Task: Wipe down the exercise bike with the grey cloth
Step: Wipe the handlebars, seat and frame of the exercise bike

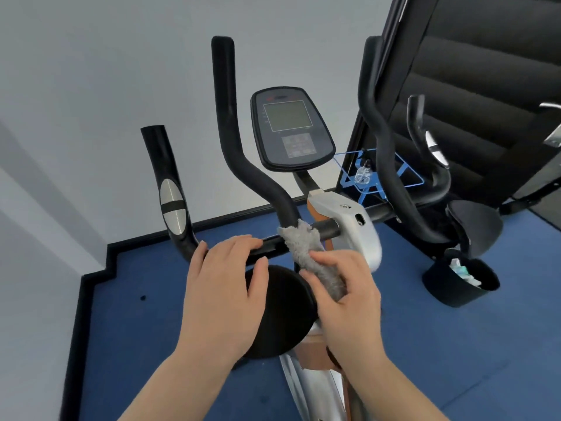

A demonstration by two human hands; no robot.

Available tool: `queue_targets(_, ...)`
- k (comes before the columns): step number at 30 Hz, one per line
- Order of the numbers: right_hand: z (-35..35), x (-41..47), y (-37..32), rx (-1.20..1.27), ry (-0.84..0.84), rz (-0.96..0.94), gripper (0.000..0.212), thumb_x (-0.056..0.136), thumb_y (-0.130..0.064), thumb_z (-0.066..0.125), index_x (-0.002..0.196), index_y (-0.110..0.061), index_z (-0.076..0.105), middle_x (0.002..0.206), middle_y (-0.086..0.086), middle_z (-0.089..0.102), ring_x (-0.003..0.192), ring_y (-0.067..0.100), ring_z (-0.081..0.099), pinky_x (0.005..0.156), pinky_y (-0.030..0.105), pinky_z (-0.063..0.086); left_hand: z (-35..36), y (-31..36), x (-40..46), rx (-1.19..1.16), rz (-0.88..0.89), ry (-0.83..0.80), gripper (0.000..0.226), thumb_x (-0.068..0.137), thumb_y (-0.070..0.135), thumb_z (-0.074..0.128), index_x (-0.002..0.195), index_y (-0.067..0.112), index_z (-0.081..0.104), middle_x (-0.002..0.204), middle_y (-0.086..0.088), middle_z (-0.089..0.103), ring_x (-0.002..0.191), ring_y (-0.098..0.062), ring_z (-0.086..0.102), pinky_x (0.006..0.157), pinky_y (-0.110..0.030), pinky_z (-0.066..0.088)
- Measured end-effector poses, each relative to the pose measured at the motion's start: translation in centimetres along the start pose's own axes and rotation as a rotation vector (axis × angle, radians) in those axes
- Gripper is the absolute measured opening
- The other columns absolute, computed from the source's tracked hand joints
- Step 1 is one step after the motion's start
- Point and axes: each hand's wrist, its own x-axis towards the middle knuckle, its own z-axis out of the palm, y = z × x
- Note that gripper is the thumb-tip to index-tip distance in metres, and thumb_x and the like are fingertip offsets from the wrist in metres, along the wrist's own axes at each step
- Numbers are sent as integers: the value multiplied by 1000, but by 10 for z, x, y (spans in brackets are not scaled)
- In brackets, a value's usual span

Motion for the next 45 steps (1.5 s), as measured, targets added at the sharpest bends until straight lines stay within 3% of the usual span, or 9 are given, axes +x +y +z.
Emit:
queue_targets(5, 4, 44, -3, 9, 6, -29, 19, 80, -11, 72, 97, -18, 68, 98, -2, 63, 96, 1, 56, 81, 5, 39, 0, 0, 0, -11, 8, -16, 35, 90, 37, 34, 117, 30, 56, 118, 16, 59, 117, -4, 50, 116, -28, 10)
queue_targets(11, -3, -10, 5, 108, 88, 90, 22, 76, -27, 74, 96, -33, 67, 99, -11, 65, 102, 10, 60, 84, 16, 46, -1, 0, -1, -44, 27, -36, 33, 90, 33, 37, 118, 32, 54, 121, 17, 56, 120, -3, 47, 117, -32, 13)
queue_targets(15, -1, 29, -7, -24, 62, 33, 20, 77, -20, 74, 96, -27, 71, 95, -11, 64, 96, -1, 58, 80, 6, 42, -3, 0, 1, -44, 59, -68, 33, 91, 30, 39, 119, 31, 54, 125, 15, 55, 122, -5, 45, 117, -32, 15)
queue_targets(20, -13, 89, -35, -144, 236, -59, 24, 77, -19, 75, 100, -28, 69, 101, -5, 59, 94, -6, 54, 82, 5, 41, -7, -3, 0, -82, 80, -90, 33, 91, 24, 44, 121, 31, 54, 127, 18, 53, 124, -3, 42, 117, -32, 14)
queue_targets(25, 1, 48, -18, -96, -56, 76, 17, 82, -28, 68, 98, -29, 72, 101, -10, 62, 102, -2, 55, 87, 4, 37, -3, -4, 4, -136, 103, -70, 37, 87, 17, 49, 120, 31, 54, 124, 18, 54, 121, -4, 45, 115, -33, 18)
queue_targets(30, 3, 42, -19, -7, -71, 194, 15, 86, -20, 65, 96, -30, 69, 106, -13, 63, 107, -3, 53, 92, 13, 40, -3, -3, 4, -133, 117, -76, 34, 89, 21, 44, 120, 27, 55, 122, 15, 57, 118, -7, 47, 114, -35, 22)
queue_targets(36, -9, -3, -13, 68, -102, 209, 30, 78, -5, 72, 98, -27, 65, 94, -6, 62, 94, 14, 60, 84, 24, 47, -7, 0, 10, -53, 121, -154, 48, 87, 52, 27, 127, 35, 47, 126, 21, 51, 119, -3, 38, 102, -20, 16)
queue_targets(40, 1, 24, -15, -90, -66, -25, 37, 74, -7, 77, 104, -27, 67, 94, -11, 62, 96, 8, 59, 82, 10, 42, -11, 0, 27, -76, 82, -178, 47, 87, 57, 26, 123, 37, 49, 120, 22, 53, 113, -4, 42, 96, -23, 25)
queue_targets(45, 9, 63, -15, -158, -112, -141, 27, 76, -17, 75, 100, -28, 68, 97, -14, 59, 98, 0, 55, 84, 8, 40, -7, 2, 40, 35, 17, -144, 37, 91, 47, 33, 117, 32, 56, 113, 16, 60, 105, -10, 50, 91, -31, 37)
